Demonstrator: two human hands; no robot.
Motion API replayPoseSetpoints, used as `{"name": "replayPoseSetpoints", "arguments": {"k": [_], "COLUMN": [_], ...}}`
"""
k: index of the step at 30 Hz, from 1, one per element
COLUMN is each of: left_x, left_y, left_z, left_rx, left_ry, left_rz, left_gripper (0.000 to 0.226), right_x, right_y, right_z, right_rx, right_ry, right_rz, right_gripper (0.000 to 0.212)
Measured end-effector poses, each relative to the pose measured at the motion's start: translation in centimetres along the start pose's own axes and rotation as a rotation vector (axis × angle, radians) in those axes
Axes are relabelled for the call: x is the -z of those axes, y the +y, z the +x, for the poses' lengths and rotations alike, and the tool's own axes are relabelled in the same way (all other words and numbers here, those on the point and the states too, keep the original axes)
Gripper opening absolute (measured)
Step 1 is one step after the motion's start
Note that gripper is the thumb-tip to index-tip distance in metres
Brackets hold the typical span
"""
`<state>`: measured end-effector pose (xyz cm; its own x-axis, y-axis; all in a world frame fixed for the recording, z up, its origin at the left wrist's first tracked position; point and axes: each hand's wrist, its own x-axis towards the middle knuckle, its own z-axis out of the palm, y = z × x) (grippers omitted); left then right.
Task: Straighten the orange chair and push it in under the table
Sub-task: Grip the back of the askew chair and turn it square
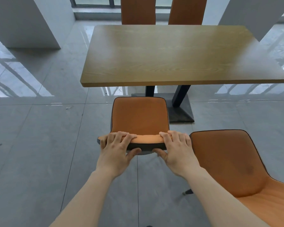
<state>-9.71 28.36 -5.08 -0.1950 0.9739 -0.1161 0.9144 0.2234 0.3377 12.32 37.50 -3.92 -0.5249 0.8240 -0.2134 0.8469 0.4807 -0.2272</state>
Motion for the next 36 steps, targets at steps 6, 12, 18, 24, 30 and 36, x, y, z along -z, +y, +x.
{"name": "replayPoseSetpoints", "arguments": {"k": [6,12,18,24,30,36], "left_x": [0.1,-0.1,0.5,2.1,3.9,4.3], "left_y": [-2.4,-2.3,-2.2,0.2,3.4,8.2], "left_z": [-0.2,-0.2,-0.1,-1.7,-7.3,-13.9], "left_rx": [0.023,0.032,0.017,0.035,-0.021,-0.078], "left_ry": [-0.007,-0.007,-0.057,-0.020,0.054,0.016], "left_rz": [0.028,0.037,0.076,0.143,0.115,0.066], "left_gripper": [0.060,0.060,0.069,0.073,0.078,0.076], "right_x": [-1.7,-1.3,-0.3,1.9,5.2,7.0], "right_y": [-2.1,-1.9,-2.0,-1.5,-0.6,2.1], "right_z": [0.2,0.4,0.3,-2.9,-11.5,-21.7], "right_rx": [-0.008,0.008,-0.001,-0.062,-0.132,-0.262], "right_ry": [0.044,0.021,-0.063,-0.025,0.019,-0.004], "right_rz": [0.030,0.021,-0.029,-0.090,-0.095,-0.117], "right_gripper": [0.066,0.067,0.070,0.095,0.100,0.101]}}
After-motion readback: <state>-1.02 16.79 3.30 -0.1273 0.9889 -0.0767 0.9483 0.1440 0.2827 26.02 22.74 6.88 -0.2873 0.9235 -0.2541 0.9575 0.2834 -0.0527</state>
